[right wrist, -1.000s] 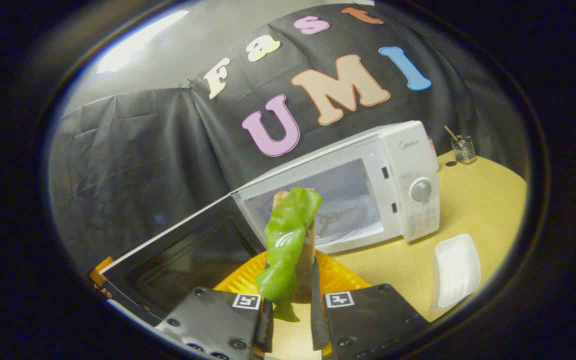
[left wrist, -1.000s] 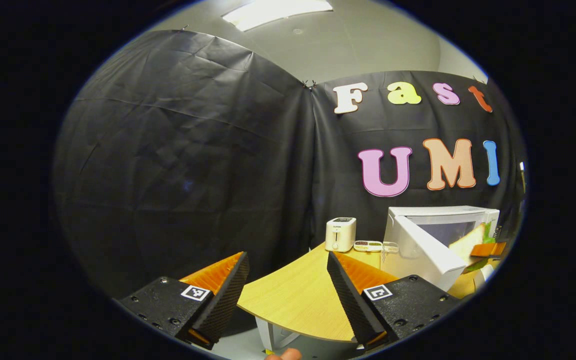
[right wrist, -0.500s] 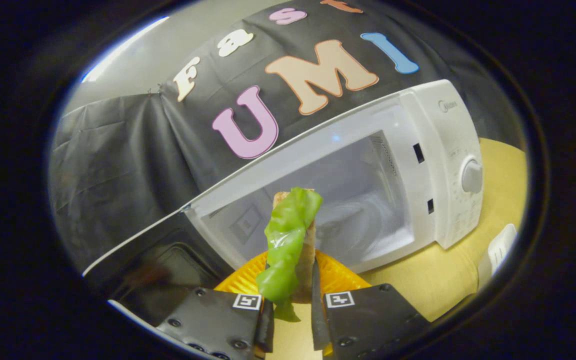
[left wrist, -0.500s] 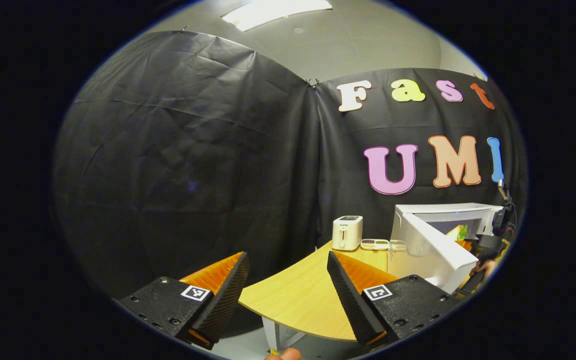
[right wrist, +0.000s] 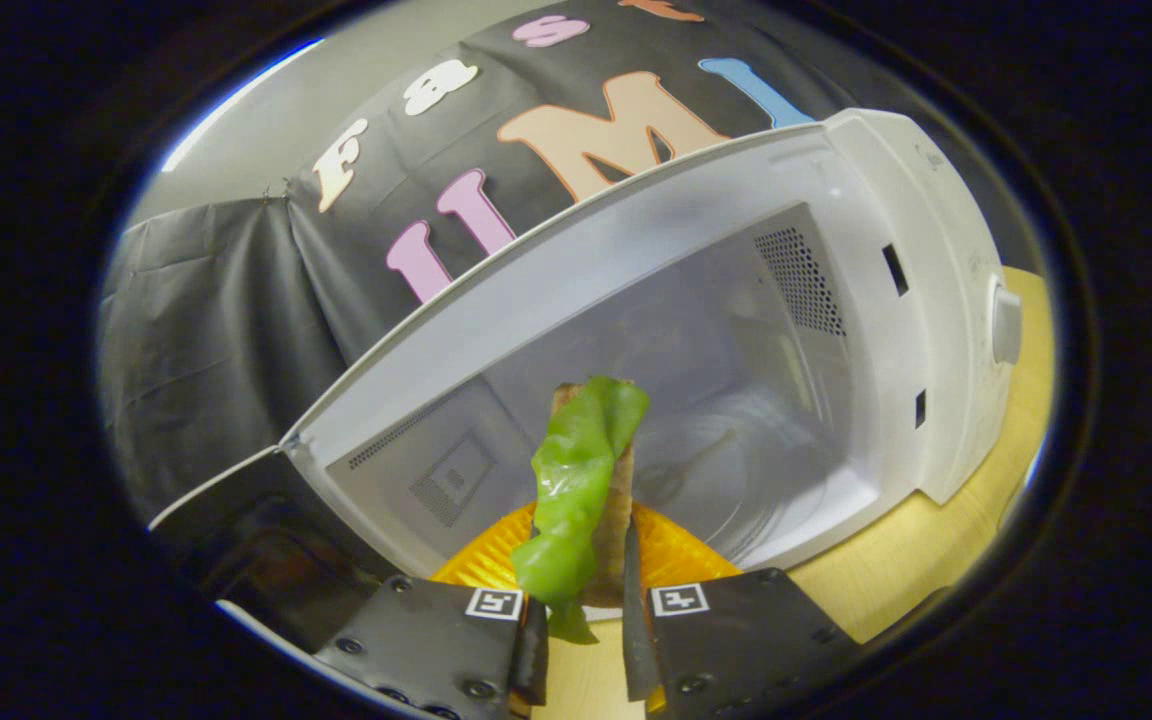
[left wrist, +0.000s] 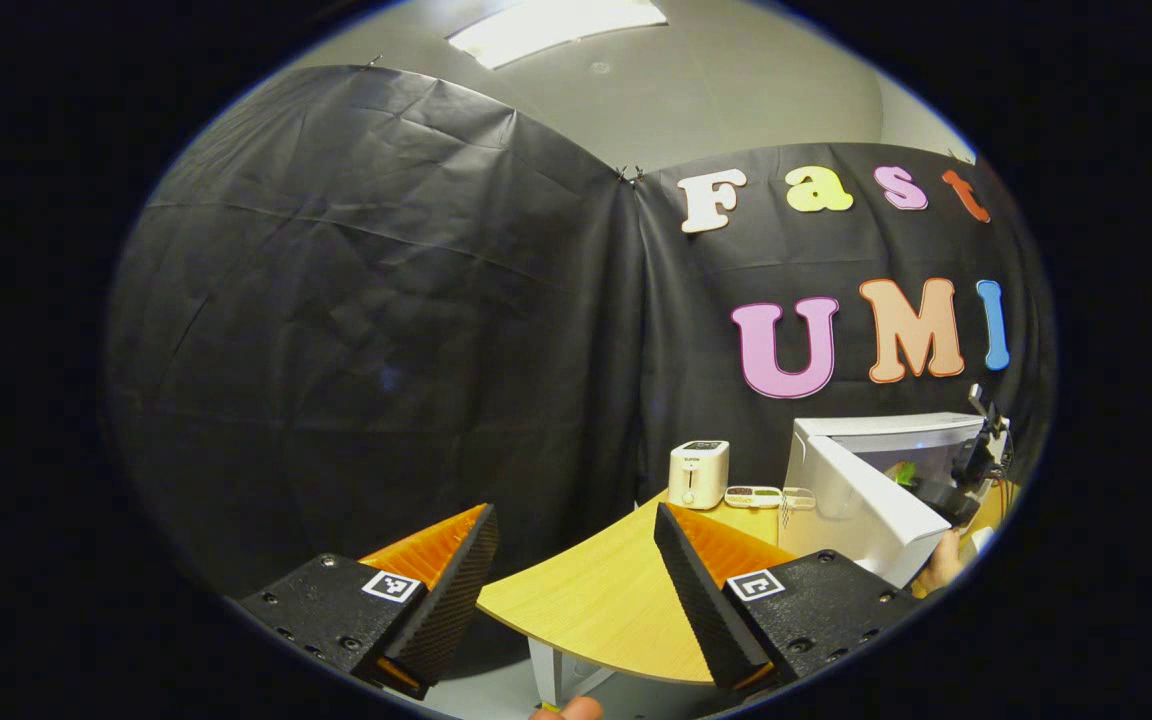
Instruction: Open the microwave oven with the left hand, put the food in, and close the microwave oven.
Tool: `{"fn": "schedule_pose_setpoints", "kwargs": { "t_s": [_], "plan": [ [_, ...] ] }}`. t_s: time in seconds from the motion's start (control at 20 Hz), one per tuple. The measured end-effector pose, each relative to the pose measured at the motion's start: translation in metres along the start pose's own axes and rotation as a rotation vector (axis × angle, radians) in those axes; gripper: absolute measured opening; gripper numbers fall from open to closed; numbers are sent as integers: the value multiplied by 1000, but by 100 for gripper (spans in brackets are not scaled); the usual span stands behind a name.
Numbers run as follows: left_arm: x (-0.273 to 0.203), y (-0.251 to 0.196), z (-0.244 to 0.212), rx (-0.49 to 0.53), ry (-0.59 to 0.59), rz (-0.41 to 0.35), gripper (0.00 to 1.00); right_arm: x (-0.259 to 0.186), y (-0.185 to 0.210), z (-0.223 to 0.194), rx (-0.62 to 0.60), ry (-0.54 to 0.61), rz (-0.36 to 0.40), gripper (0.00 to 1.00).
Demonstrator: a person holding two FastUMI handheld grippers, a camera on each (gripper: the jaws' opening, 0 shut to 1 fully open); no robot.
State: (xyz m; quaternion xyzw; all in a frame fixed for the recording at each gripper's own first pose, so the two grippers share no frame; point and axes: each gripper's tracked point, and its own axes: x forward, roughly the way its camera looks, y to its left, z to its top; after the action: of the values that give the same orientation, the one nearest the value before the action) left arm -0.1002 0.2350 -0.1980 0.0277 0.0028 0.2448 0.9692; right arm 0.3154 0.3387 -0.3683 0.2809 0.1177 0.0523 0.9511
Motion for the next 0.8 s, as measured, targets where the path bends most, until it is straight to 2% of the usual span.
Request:
{"fn": "schedule_pose_setpoints", "kwargs": {
  "t_s": [0.05,0.1,0.15,0.3,0.35,0.4,0.45,0.5,0.6,0.7,0.75,0.8],
  "plan": [
    [0,-2,0,-2,0,-6,95,5,-5,0,9,3,-11,32],
    [1,-4,-1,-5,6,-10,96,10,-11,0,14,4,-24,24],
    [2,-5,-3,-8,12,-15,96,13,-15,0,17,11,-32,32],
    [2,-6,-5,-12,20,-21,94,19,-31,-4,8,33,-54,31],
    [2,-7,-6,-13,20,-24,96,20,-33,-5,8,38,-58,38],
    [1,-8,-5,-14,19,-28,96,20,-35,-4,-4,36,-63,31],
    [2,-10,-3,-15,17,-32,94,21,-37,-5,-25,39,-67,35],
    [1,-10,-2,-16,15,-34,96,21,-39,-4,-57,29,-80,35],
    [0,-11,-3,-18,12,-37,96,21,-36,-1,-128,8,-84,45],
    [-1,-12,-1,-18,11,-38,96,21,-36,-1,-197,-4,-99,40],
    [0,-11,-3,-18,11,-39,95,21,-43,3,-233,-16,-140,43],
    [0,-11,-2,-19,11,-39,96,22,-52,5,-283,-24,-187,55]
  ]
}}
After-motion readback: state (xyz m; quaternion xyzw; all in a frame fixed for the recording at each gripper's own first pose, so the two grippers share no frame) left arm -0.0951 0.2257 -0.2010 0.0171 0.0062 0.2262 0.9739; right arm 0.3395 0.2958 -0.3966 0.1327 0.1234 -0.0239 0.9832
